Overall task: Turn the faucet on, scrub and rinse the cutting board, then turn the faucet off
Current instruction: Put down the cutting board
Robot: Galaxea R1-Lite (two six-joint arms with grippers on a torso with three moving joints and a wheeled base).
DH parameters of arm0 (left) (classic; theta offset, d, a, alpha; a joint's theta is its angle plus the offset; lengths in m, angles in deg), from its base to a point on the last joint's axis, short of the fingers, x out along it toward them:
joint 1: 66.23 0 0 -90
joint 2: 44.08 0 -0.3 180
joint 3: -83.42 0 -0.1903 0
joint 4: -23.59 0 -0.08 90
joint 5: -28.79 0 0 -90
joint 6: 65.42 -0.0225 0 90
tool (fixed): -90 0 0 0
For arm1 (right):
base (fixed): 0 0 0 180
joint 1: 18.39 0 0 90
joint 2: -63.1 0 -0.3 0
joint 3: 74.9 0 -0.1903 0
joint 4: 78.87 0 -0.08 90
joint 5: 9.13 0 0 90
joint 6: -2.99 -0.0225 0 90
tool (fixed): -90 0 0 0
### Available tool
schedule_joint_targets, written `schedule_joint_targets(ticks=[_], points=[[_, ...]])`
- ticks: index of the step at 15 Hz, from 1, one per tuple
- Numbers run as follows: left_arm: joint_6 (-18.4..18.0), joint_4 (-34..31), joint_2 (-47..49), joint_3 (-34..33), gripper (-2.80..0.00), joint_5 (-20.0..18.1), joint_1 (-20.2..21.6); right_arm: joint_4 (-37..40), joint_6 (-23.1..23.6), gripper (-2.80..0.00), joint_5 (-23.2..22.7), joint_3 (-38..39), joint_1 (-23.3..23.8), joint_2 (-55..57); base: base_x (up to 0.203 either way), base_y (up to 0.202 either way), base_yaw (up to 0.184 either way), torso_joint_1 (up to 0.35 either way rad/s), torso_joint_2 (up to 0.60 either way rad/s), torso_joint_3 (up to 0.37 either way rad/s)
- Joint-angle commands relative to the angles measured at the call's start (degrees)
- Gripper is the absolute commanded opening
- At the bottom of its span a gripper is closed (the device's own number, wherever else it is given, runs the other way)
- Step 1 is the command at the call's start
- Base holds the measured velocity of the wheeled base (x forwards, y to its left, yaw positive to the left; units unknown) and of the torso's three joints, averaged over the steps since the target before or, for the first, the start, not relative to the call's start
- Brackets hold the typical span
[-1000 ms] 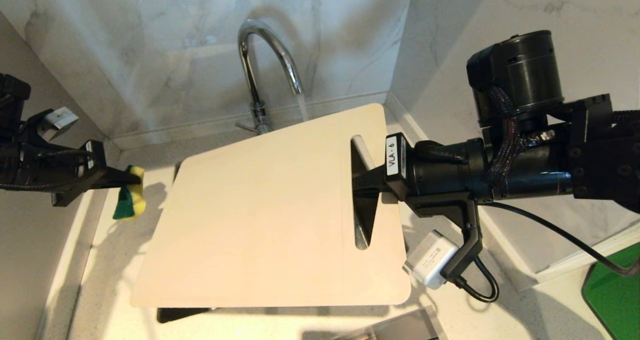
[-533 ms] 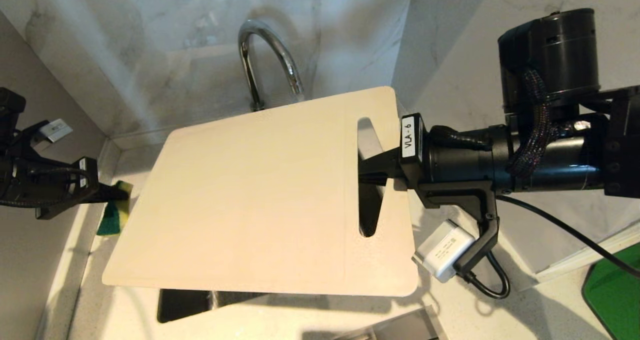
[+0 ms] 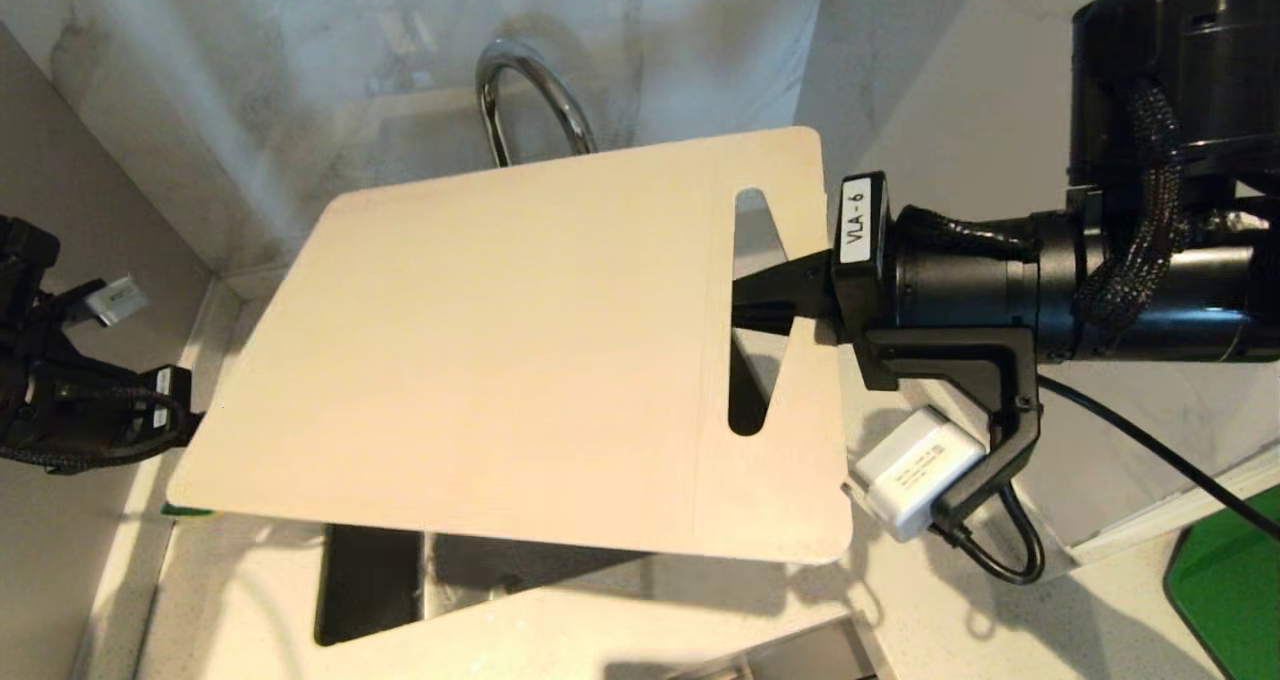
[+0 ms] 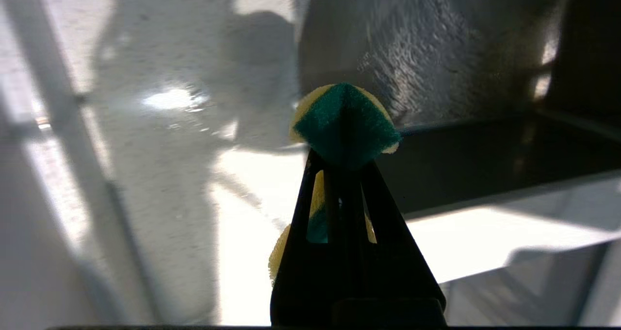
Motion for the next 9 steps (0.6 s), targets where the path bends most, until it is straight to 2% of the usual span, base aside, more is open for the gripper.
schedule_joint_targets(ticks=[1,7,9], points=[[-2.14,-0.08,-1.35,-1.81,-2.80,1.87,-0.11,-2.18,0.27,-2.80,-0.78,2.05,0.67,-0.98,0.000,0.000,0.000,0.000,0.00,0.000],[-2.27,-0.17,-2.09,-2.78,-2.80,3.02,-0.69,-2.58,0.07,-2.80,-1.43,2.40,3.34,-3.00,0.000,0.000,0.000,0.000,0.00,0.000],[-2.18,-0.17,-1.87,-2.78,-2.80,3.02,-0.69,-2.63,-2.17,-2.80,-1.86,3.07,4.29,-3.14,0.000,0.000,0.000,0.000,0.00,0.000]])
